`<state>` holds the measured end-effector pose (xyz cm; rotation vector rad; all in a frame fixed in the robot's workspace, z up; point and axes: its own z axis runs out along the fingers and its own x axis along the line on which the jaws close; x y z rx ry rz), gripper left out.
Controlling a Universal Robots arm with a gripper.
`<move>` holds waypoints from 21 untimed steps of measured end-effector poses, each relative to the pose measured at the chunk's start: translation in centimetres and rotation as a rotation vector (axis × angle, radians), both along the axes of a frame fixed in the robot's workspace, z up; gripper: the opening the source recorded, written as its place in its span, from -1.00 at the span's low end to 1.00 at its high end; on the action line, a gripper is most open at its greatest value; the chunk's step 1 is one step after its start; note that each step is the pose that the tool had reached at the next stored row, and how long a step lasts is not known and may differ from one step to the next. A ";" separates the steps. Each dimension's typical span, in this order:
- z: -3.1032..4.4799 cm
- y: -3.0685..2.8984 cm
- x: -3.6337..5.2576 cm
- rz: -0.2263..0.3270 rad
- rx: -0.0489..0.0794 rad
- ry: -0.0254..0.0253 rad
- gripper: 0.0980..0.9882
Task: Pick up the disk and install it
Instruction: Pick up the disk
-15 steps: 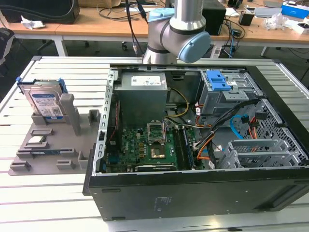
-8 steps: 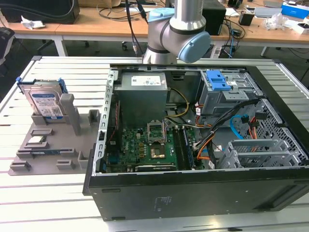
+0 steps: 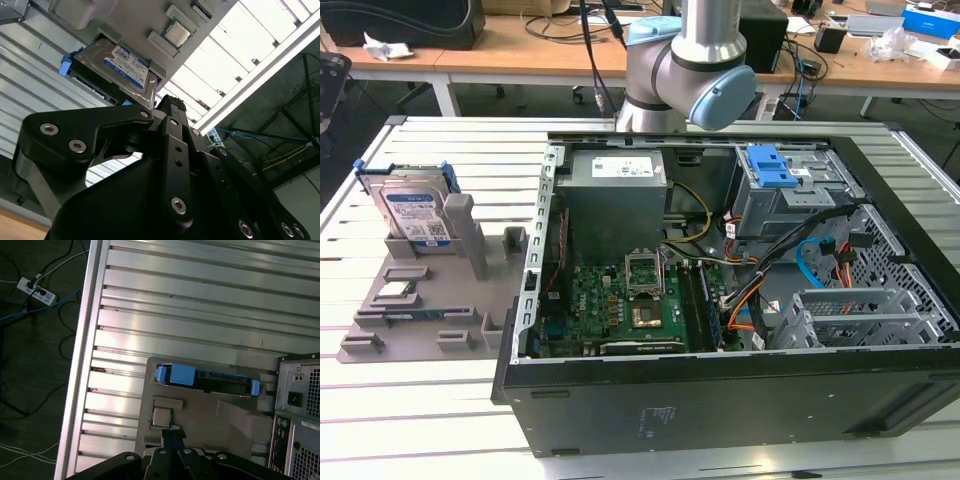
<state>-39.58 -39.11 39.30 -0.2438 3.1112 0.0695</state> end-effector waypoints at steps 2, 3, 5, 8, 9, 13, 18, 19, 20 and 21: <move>0.00 0.00 0.00 0.084 0.000 -0.0001 -0.98; 0.00 0.00 0.00 0.108 0.000 -0.0001 -0.98; 0.00 0.00 0.00 0.136 0.000 0.0000 -0.98; 0.00 0.00 0.00 0.190 0.000 -0.0001 -0.98; 0.00 0.00 0.00 0.219 0.000 -0.0001 -0.98; 0.00 0.00 0.00 0.334 0.000 -0.0001 -0.98; 0.00 0.00 0.00 0.456 0.000 0.0000 -0.98; 0.00 0.00 0.00 0.471 0.000 0.0000 -0.98; 0.00 0.00 0.00 0.487 0.000 -0.0001 -0.98; 0.00 0.00 0.00 0.502 0.000 0.0000 -0.98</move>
